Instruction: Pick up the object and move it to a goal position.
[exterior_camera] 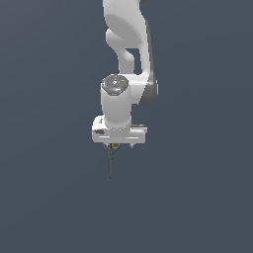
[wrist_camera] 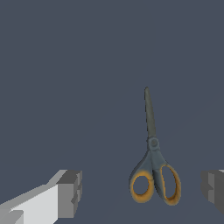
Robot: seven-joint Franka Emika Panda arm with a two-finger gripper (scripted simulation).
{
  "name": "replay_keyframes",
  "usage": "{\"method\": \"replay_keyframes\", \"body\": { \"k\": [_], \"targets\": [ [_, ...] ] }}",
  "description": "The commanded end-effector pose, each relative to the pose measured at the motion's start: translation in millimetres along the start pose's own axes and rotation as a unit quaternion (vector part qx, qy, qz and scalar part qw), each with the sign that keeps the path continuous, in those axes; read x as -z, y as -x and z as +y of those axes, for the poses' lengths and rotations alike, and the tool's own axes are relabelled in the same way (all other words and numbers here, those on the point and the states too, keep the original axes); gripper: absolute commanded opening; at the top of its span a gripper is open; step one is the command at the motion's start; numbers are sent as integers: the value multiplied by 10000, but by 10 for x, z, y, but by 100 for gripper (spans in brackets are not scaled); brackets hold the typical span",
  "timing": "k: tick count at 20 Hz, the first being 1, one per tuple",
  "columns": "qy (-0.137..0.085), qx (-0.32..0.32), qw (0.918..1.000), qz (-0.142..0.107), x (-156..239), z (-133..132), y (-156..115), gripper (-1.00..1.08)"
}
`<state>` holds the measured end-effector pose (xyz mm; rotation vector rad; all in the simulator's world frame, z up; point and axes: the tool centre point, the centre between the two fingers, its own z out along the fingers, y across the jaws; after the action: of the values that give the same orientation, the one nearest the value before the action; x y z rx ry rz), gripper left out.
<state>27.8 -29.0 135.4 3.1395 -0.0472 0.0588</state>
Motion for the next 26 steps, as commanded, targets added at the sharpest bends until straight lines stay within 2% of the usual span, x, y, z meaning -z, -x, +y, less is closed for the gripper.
{"method": "replay_keyframes", "body": {
  "k": [1, 6, 11, 19, 26],
  "targets": [
    [-3, -186, 9998, -57, -222, 177, 13, 100],
    [1, -470, 9988, -138, -563, 447, 56, 100],
    [8, -617, 9979, -180, -742, 590, 91, 100],
    [10, -630, 9978, -190, -814, 604, 102, 100],
    [9, -640, 9978, -188, -1137, 610, 125, 100]
  ]
}}
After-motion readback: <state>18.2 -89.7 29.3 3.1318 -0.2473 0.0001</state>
